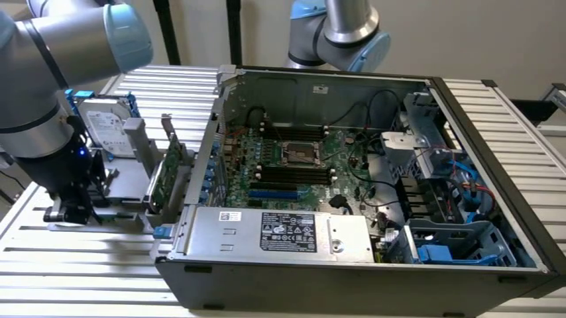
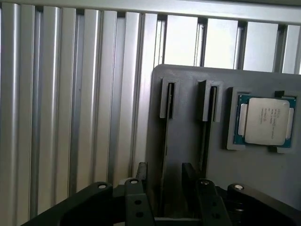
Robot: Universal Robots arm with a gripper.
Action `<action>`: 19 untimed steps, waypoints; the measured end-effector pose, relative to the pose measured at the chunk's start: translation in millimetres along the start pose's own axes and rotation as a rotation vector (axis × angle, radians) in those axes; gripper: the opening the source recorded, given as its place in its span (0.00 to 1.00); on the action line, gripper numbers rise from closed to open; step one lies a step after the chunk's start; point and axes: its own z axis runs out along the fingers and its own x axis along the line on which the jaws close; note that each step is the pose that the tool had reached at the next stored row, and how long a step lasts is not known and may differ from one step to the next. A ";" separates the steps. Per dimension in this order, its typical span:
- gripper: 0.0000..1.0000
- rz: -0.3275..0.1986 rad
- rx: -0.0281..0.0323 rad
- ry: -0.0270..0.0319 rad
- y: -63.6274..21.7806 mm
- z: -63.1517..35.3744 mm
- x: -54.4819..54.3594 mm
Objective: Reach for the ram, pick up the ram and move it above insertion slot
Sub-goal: 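Pick up the ram and move it above insertion slot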
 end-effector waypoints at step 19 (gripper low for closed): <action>0.13 0.007 -0.0030 -0.0002 0.1 4.3 0.0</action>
